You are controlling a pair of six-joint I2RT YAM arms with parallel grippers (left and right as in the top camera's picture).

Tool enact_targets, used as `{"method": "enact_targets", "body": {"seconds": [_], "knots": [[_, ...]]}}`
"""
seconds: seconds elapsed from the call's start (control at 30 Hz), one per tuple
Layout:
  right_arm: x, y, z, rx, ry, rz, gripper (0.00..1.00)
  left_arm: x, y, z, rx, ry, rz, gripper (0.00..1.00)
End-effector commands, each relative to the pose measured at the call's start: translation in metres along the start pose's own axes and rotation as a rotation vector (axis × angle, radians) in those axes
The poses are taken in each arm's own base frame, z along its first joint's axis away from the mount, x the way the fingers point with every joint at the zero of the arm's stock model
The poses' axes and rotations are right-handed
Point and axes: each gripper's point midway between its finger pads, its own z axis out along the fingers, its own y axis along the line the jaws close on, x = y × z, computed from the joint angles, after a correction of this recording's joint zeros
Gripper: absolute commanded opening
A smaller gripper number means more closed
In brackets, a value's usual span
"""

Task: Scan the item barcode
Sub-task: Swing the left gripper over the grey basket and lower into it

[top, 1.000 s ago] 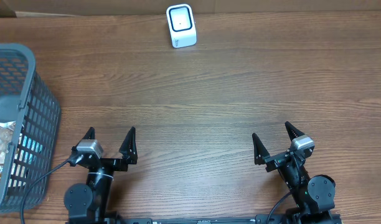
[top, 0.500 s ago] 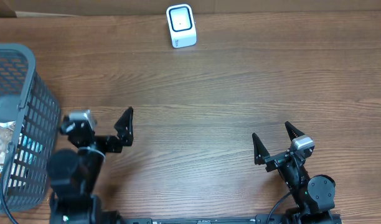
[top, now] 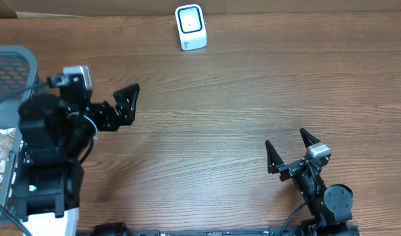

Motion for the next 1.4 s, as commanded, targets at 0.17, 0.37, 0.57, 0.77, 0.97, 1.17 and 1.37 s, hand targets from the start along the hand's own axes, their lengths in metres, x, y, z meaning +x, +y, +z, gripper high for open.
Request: {"method": "enact_targets", "body": {"seconds": [0.17, 0.37, 0.57, 0.77, 0.97, 1.17, 1.37], "knots": [[0.002, -0.001, 0.0, 0.003, -0.004, 0.0, 1.0, -0.032, -0.032, -0.023, 0.089, 0.035, 0.07, 1.0], [0.002, -0.001, 0.0, 0.003, -0.004, 0.0, 1.0, -0.017, -0.029, -0.023, 0.077, 0.104, 0.057, 1.0], [0.002, -0.001, 0.0, 0.003, -0.004, 0.0, 1.0, -0.003, -0.021, -0.013, 0.059, 0.173, 0.029, 1.0], [0.002, -0.001, 0.0, 0.003, -0.004, 0.0, 1.0, -0.013, -0.001, -0.009, -0.045, 0.163, 0.027, 1.0], [0.002, -0.001, 0.0, 0.003, -0.004, 0.0, 1.0, -0.043, 0.046, -0.036, -0.315, 0.15, -0.135, 1.0], [0.002, -0.001, 0.0, 0.003, -0.004, 0.0, 1.0, -0.064, 0.119, -0.098, -0.668, 0.032, -0.389, 1.0], [0.002, -0.001, 0.0, 0.003, -0.004, 0.0, 1.0, -0.032, 0.18, -0.138, -0.855, 0.038, -0.653, 1.0]]}}
